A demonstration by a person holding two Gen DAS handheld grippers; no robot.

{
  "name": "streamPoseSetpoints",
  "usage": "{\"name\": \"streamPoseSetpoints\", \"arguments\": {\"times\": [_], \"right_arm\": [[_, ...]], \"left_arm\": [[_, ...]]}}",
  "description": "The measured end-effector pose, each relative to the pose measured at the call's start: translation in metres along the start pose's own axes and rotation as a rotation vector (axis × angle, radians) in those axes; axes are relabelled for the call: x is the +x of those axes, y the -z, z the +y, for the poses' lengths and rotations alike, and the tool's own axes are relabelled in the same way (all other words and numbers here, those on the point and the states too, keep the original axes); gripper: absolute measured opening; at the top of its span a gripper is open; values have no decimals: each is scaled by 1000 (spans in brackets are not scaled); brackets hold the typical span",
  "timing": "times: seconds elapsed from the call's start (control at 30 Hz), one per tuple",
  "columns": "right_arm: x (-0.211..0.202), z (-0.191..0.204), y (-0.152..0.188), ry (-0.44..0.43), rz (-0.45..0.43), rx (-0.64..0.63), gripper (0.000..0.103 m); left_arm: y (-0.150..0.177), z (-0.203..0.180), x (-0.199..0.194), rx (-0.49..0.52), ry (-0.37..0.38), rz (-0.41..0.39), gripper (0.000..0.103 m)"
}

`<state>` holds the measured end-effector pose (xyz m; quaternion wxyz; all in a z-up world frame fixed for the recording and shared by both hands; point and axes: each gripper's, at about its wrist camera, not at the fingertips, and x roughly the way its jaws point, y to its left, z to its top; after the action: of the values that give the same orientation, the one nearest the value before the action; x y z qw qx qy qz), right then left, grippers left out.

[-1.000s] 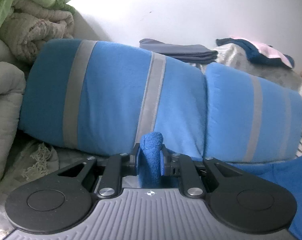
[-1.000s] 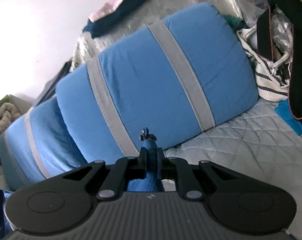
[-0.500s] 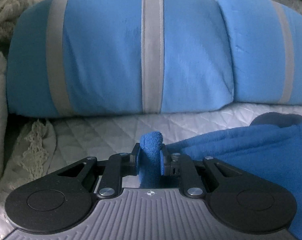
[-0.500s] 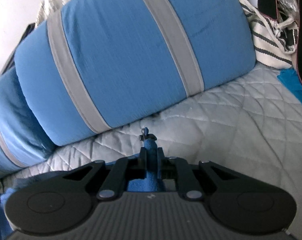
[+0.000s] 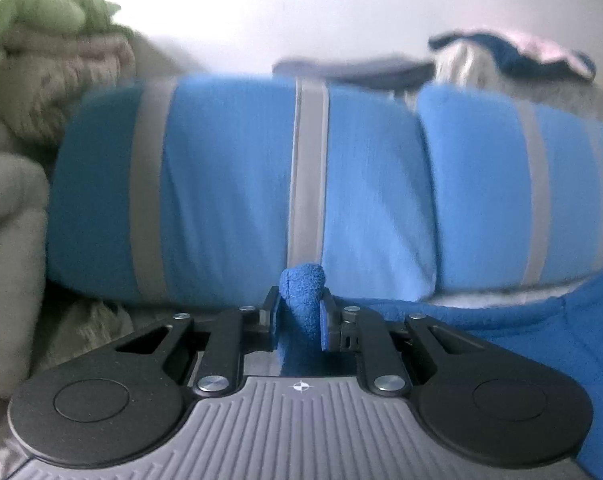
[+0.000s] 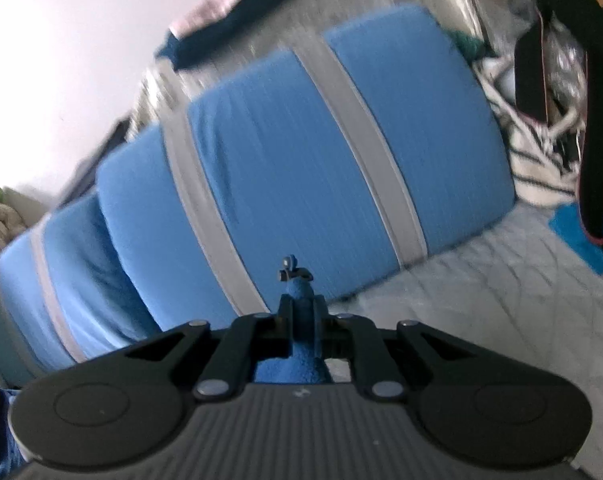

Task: Fold clothes
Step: 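Lower the fleece edges with both tools and open them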

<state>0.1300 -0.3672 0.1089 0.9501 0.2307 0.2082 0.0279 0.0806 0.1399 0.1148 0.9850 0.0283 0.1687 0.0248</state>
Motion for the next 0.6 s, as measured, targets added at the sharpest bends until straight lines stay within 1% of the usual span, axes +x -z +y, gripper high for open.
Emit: {"name": "streamPoseSetpoints", "arguments": {"times": [0.07, 0.17, 0.23, 0.43, 0.5, 0.6], "right_arm": [[-5, 2, -4, -7, -27, -6, 10], [-4, 5, -8, -4, -53, -29, 9], [5, 4, -8, 12, -41, -34, 9], [55, -7, 14, 87, 90, -18, 9], [64, -11, 19, 106, 114, -18, 9], [72, -15, 19, 109, 125, -2, 9]], "left_arm": [[-5, 2, -9, -20, 2, -43, 18], [-11, -1, -7, -18, -3, -82, 18], [-10, -5, 8, -3, -9, -50, 18], [23, -15, 70, 30, -41, 186, 18], [29, -16, 81, 32, -42, 213, 18], [32, -16, 94, 20, -43, 235, 18]]}}
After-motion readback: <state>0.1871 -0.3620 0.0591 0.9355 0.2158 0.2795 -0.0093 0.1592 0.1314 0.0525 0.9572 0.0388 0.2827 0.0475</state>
